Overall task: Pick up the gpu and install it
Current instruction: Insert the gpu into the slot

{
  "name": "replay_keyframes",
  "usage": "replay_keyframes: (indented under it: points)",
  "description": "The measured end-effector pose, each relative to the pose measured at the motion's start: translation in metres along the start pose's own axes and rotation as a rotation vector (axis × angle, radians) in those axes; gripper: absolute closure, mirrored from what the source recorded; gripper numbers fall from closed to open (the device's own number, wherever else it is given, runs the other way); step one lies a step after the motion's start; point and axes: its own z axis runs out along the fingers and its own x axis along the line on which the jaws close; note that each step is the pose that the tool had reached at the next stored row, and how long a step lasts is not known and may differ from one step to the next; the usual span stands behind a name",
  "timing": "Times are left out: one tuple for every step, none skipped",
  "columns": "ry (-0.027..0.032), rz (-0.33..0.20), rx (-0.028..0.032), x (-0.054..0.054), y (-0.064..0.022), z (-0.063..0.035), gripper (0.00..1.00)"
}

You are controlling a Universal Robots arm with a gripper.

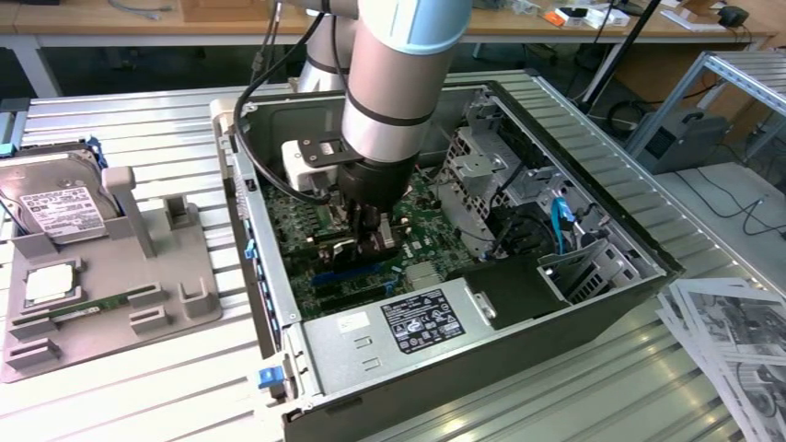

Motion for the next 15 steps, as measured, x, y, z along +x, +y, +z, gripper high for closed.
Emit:
replay_keyframes:
  points:
    - [0.0003, 0.000, -0.0001, 0.0000, 0.0000, 0.0006, 0.73]
    - [0.0004, 0.000, -0.0002, 0.0001, 0.0000, 0.0012, 0.73]
    - [0.0006, 0.000, -0.0004, 0.0001, 0.0000, 0.0016, 0.73]
    - [0.0007, 0.000, -0.0004, 0.0002, 0.0000, 0.0021, 0.73]
    - [0.0005, 0.000, -0.0004, 0.0002, 0.0000, 0.0026, 0.73]
    - [0.0004, 0.000, -0.0002, 0.0001, -0.0001, 0.0031, 0.73]
    - [0.0008, 0.000, -0.0004, 0.0002, -0.0001, 0.0036, 0.73]
    - [0.0009, 0.000, -0.0005, 0.0003, -0.0001, 0.0043, 0.73]
    - [0.0007, 0.000, -0.0004, 0.0003, -0.0001, 0.0045, 0.73]
    - [0.0003, 0.000, -0.0003, 0.0002, -0.0001, 0.0047, 0.73]
    - [0.0003, 0.000, -0.0002, 0.0002, -0.0001, 0.0047, 0.73]
    - [0.0003, 0.000, -0.0001, 0.0002, -0.0001, 0.0046, 0.73]
    - [0.0000, 0.000, 0.0000, 0.0002, -0.0001, 0.0043, 0.73]
    - [-0.0005, 0.000, 0.0002, 0.0001, -0.0001, 0.0038, 0.73]
    - [-0.0007, 0.000, 0.0005, 0.0000, -0.0001, 0.0031, 0.73]
